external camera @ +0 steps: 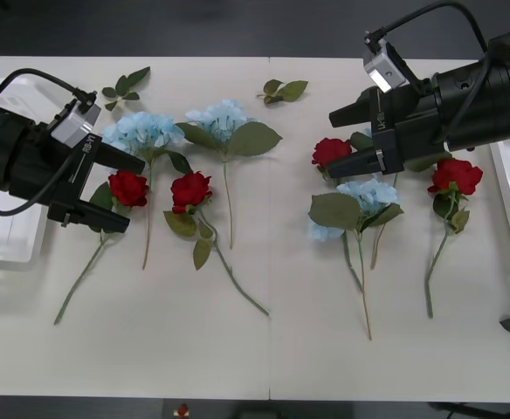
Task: Put the red flowers into the right box and the blue flowers into the left box
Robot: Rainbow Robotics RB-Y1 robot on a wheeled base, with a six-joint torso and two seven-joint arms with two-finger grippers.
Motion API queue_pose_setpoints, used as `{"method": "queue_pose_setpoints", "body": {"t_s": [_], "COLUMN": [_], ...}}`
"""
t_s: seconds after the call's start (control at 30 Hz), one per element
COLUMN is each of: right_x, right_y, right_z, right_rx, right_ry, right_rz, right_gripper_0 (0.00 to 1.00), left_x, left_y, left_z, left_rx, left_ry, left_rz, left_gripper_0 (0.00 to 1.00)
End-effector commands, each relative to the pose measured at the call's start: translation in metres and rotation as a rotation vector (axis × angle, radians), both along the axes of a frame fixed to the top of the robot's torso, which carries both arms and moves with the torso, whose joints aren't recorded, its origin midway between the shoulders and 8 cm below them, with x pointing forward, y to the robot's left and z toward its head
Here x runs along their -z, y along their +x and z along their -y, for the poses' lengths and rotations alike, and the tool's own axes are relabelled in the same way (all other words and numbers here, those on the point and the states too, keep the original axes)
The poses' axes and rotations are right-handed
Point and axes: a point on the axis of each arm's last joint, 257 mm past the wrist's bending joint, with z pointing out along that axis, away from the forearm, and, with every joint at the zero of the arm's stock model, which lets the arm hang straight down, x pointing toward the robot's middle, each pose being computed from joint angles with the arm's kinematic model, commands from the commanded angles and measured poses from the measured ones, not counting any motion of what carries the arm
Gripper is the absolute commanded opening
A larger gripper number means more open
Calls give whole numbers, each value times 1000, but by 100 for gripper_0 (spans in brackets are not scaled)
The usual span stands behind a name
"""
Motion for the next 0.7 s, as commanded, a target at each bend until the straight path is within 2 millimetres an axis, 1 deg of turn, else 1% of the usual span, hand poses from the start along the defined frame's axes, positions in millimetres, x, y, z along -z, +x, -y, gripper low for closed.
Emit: {"method": "queue_pose_setpoints", "body": {"t_s": [0.03,0.07,0.1,0.2,0.33,0.37,0.43,0.53,0.57,0.6,0.7], "right_x": [34,36,30,28,23,21,19,18,16,16,12], "right_y": [-17,-18,-13,-11,-11,-11,-12,-11,-10,-10,-7], "right_z": [-1,0,0,2,8,12,14,26,34,37,56], "right_rx": [-4,-5,4,13,57,81,97,160,205,226,383], "right_ry": [-13,-18,-12,-16,-20,-26,-32,-68,-92,-102,-154], "right_rz": [-91,-91,-81,-88,-187,-236,-289,-411,-478,-509,-689], "right_gripper_0": [100,100,100,100,100,100,100,100,100,100,100], "left_x": [-6,-4,-1,4,17,23,29,43,47,48,56], "left_y": [11,13,15,23,36,41,46,56,62,64,72], "left_z": [-20,-22,-26,-37,-60,-70,-80,-97,-106,-109,-126], "left_rx": [-51,-56,-65,-90,-185,-234,-289,-399,-449,-467,-561], "left_ry": [73,85,103,149,235,268,294,334,355,363,409], "left_rz": [31,37,44,68,40,22,0,-43,-51,-53,-80], "left_gripper_0": [100,100,100,100,100,100,100,100,100,100,100]}}
